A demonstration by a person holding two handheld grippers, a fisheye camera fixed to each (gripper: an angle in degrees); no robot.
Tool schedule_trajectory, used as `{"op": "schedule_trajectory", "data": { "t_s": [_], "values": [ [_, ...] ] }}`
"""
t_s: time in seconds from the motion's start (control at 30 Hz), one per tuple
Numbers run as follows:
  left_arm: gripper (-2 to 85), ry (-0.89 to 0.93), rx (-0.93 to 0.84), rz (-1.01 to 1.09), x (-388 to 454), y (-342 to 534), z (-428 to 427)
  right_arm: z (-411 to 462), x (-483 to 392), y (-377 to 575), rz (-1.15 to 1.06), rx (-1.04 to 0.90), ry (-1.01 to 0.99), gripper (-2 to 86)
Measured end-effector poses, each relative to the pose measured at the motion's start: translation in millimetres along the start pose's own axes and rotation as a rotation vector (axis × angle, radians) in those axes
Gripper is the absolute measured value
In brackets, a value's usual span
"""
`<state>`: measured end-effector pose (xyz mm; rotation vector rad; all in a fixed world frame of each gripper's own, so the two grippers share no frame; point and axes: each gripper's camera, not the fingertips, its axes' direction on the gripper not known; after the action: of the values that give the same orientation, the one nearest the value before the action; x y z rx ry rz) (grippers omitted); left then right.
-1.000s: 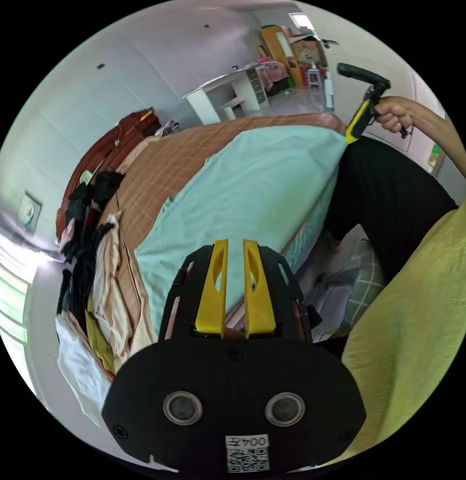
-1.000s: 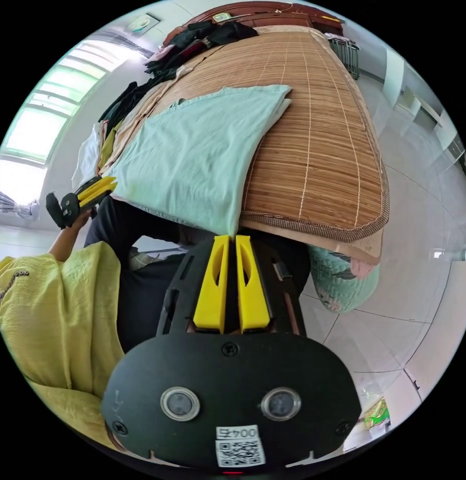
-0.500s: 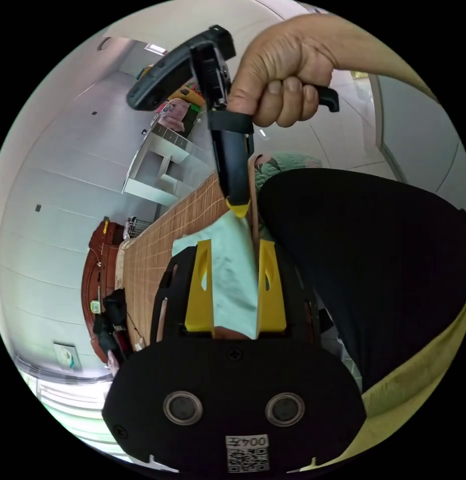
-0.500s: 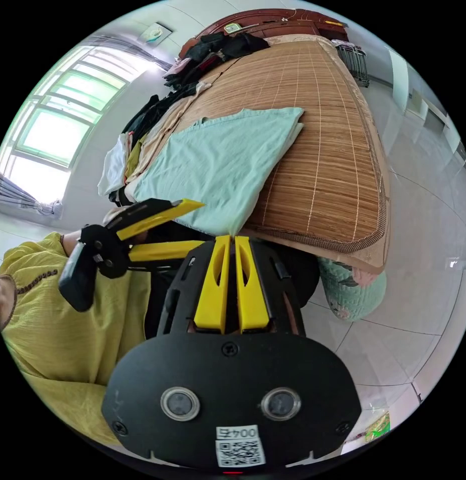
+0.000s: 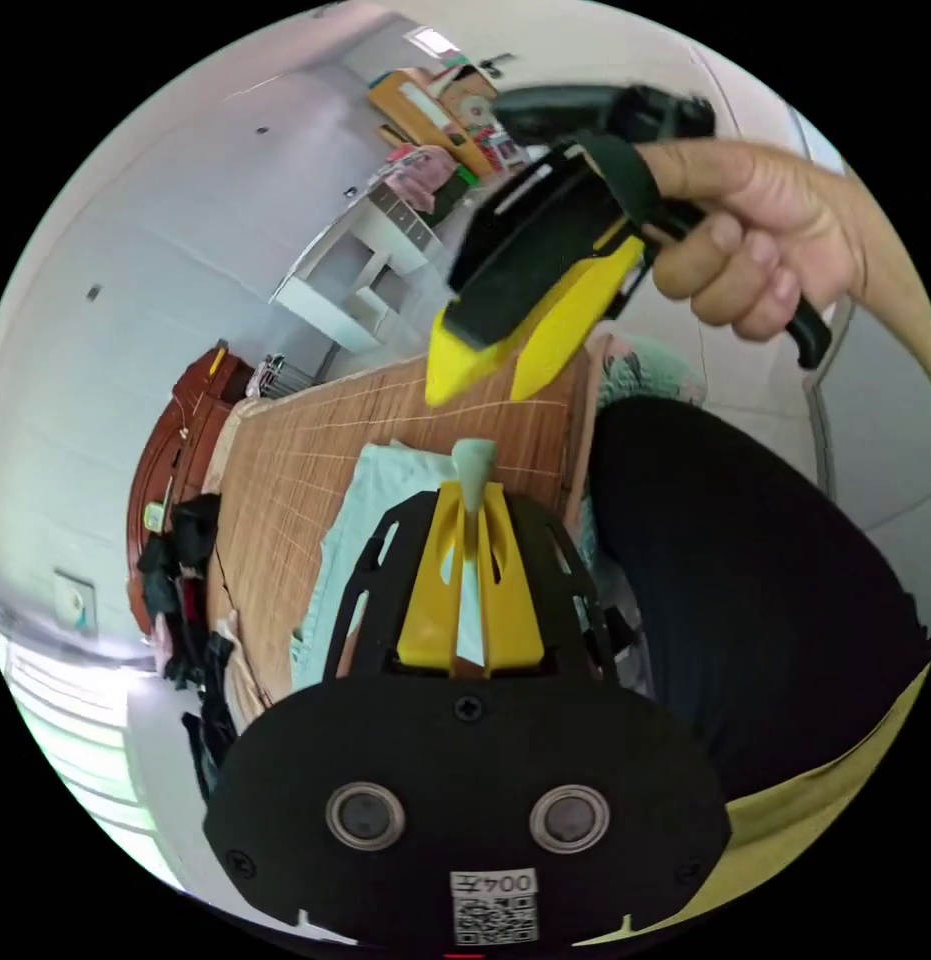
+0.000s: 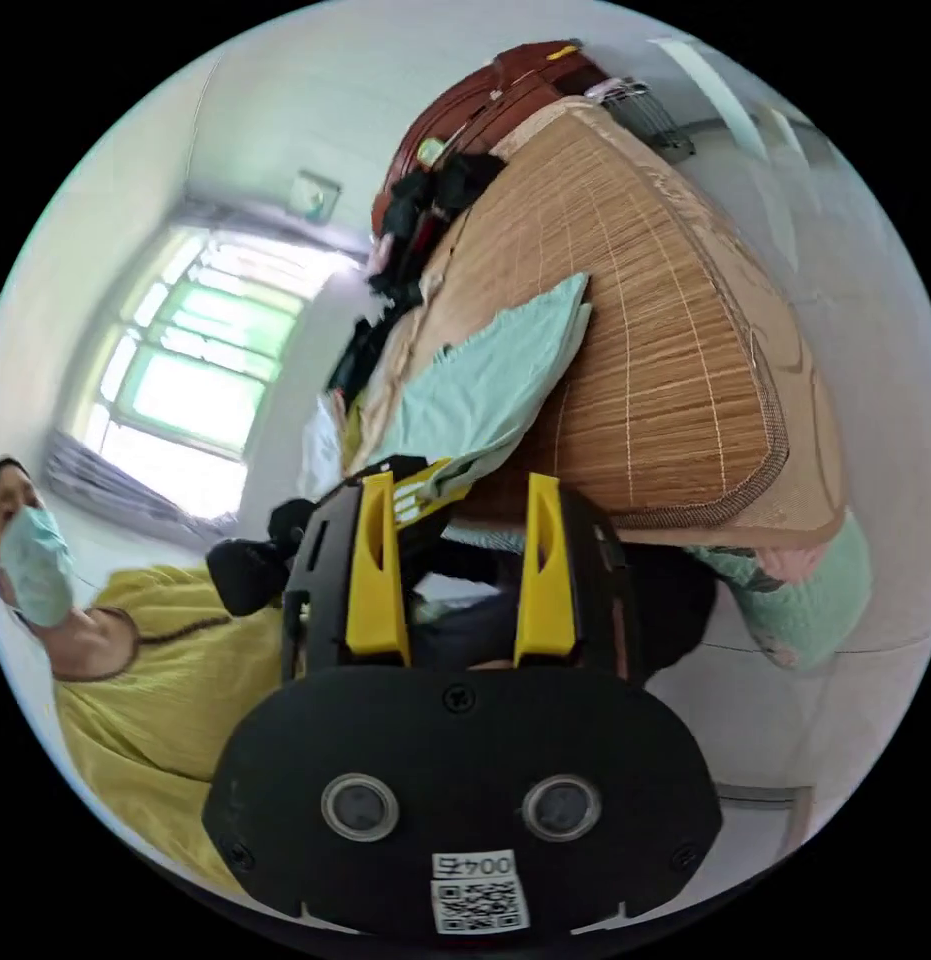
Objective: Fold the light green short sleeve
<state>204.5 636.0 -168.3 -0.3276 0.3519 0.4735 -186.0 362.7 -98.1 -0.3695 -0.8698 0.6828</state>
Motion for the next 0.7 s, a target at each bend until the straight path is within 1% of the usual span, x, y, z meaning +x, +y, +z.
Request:
{"op": "schedule_trajectory", "data": {
  "t_s": [0.03,0.1,0.27,0.37,0.43,0.57,0.63,0.7],
  "values": [
    [2.7,0.004,0.018,-0.040,-14.2,0.5,-10.7,-7.3,13.4,-5.2,0.051,0.048,-0.073,19.5],
    [2.6,0.026,0.041,-0.109,-41.3,1.6,-30.9,-8.5,32.1,-17.2,0.131,0.066,-0.163,21.8],
    [2.5,0.066,0.065,-0.188,-81.7,1.9,-63.3,13.2,60.5,-67.4,0.266,0.032,-0.247,24.2],
    [2.5,0.083,0.072,-0.192,-100.4,-2.3,-81.8,30.8,64.8,-109.1,0.316,-0.003,-0.193,24.0],
    [2.4,0.086,0.081,-0.198,-113.7,-4.3,-94.3,47.4,63.9,-141.8,0.338,-0.059,-0.110,23.4],
    [2.4,0.122,0.098,-0.238,-156.4,-6.3,-124.3,66.4,54.6,-178.9,0.334,-0.133,-0.035,18.1],
    [2.4,0.144,0.106,-0.269,-180.7,-4.9,-137.9,71.9,39.6,-197.1,0.291,-0.176,0.015,11.0],
    [2.4,0.149,0.114,-0.297,-206.2,-1.5,-152.8,69.2,24.5,-206.8,0.272,-0.164,0.070,5.3]
  ]
}}
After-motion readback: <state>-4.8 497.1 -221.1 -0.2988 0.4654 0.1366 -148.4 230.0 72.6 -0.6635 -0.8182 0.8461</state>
